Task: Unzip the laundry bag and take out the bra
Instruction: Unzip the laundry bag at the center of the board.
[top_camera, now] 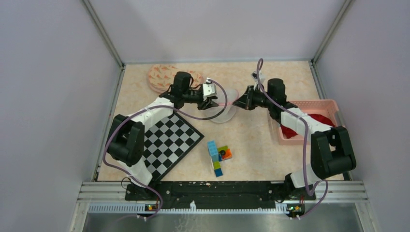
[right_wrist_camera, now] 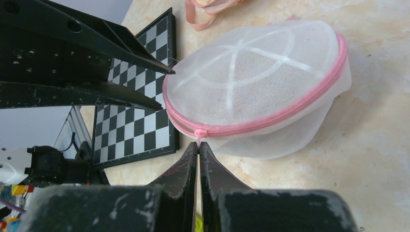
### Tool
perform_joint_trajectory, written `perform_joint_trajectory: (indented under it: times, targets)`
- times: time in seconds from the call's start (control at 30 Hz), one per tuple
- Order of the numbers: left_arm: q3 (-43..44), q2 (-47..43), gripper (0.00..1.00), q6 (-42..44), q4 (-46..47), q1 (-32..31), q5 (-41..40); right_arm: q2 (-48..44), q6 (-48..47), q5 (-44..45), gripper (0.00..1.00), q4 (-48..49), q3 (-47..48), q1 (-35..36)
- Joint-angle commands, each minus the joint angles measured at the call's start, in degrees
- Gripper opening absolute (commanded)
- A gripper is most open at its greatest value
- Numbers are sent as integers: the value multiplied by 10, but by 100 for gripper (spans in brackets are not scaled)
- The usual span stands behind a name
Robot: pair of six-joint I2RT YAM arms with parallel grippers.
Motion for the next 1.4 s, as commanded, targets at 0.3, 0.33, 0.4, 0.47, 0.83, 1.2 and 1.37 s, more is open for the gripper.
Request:
perform_joint_trajectory:
  times: [0.3,0.33,0.4,0.47,0.83,1.2,1.37]
  targets:
    - [31,2,44,-18,20,-47,6,-6,2,-11,0,41,24,19]
    - [36,8,44,-21,20,-48,2,-7,2,-12,0,41,24,19]
    - [48,21,43,-23,14,-48,-6,-9,1,-11,0,40,22,19]
    - [58,33,36,-22,-15,-48,-10,-10,-3,-9,0,35,22,19]
    - [33,23,6,2,-25,-42,-52,-17,-16,-6,0,20,12,-11]
    - [19,15,1,26,-29,1,-62,-14,-36,-18,0,4,21,-42]
    - [23,11,6,12,-22,-1,-22,-16,-33,-22,0,14,19,-37]
